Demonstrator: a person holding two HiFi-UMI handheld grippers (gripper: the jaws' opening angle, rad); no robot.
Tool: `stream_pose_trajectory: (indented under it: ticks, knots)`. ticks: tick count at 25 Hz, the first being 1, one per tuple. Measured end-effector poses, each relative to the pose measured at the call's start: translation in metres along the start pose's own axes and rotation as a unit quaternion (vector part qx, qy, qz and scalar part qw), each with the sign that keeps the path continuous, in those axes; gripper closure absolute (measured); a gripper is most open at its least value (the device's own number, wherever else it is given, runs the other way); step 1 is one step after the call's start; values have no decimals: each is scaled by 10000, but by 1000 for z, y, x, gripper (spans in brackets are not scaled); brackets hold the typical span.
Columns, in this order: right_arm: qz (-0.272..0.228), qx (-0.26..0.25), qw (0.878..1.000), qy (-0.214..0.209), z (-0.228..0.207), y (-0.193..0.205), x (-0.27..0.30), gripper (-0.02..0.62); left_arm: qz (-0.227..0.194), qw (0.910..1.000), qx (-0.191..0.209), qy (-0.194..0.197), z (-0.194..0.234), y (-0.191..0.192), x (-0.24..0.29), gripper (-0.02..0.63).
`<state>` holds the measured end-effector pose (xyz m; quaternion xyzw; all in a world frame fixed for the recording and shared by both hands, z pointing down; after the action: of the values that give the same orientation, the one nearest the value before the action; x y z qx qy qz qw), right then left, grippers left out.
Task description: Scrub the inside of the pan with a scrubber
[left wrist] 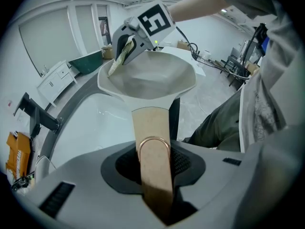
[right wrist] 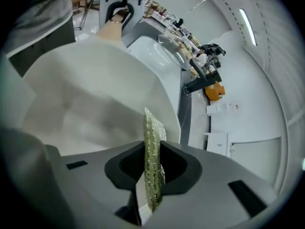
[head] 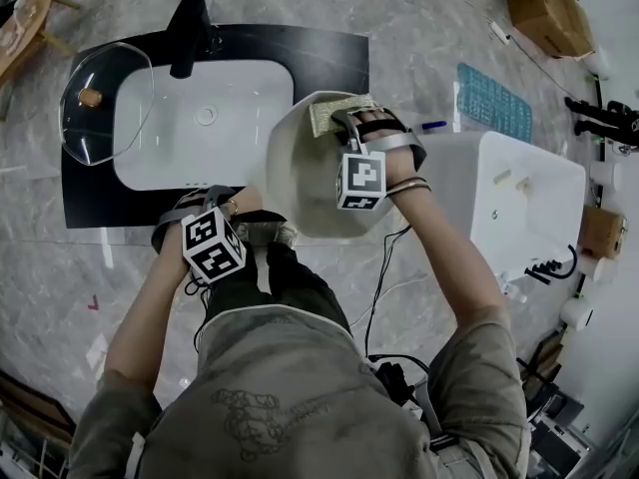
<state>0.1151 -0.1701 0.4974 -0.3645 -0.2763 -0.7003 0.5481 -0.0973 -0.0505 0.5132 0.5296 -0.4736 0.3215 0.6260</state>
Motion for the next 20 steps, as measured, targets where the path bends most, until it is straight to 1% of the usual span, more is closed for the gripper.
stream_pose_trajectory:
  ticks: [2, 4, 7, 10, 12, 15, 16, 18, 20]
  knots:
    - [90, -540, 9985, 66, 8, 2, 7, 518, -11, 10000, -14, 23, -1, -1, 1, 476]
    - [254, -821, 9963, 14, 18, 4, 13, 518, -10, 10000, 10, 10, -1, 0, 1, 477]
    - [653, -851, 9937, -315, 32, 14, 21, 517, 13, 10000, 52, -20, -1, 1, 1, 479]
    - [972, -754, 9887, -852, 47, 27, 25, 517, 4, 10000, 40, 0, -1, 1, 1, 479]
    - [988, -379, 9861, -1284, 59, 33, 24, 517, 4, 10000, 36, 4, -1, 1, 1, 479]
    - [971, 438, 9782, -1781, 71, 39, 17, 517, 23, 10000, 32, 29, -1, 0, 1, 479]
    - [970, 767, 9726, -1968, 75, 40, 14, 517, 34, 10000, 29, 30, -1, 0, 0, 479]
    - [995, 1355, 9562, -2396, 81, 44, 6, 517, 49, 10000, 19, 36, -1, 0, 1, 479]
    - [1055, 1685, 9387, -2817, 88, 47, -3, 517, 59, 10000, 12, 47, 0, 1, 1, 480]
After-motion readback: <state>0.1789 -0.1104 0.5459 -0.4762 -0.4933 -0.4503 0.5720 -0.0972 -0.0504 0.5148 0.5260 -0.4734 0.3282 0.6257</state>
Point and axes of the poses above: the fingertips, and each gripper's own axes: x forward along the fingers, z to its left, y out of its underside, the point moved 9 cm from there along -x, backward along the fingers, and after that the axes turned 1 degree about x, right-handed, at the moved point
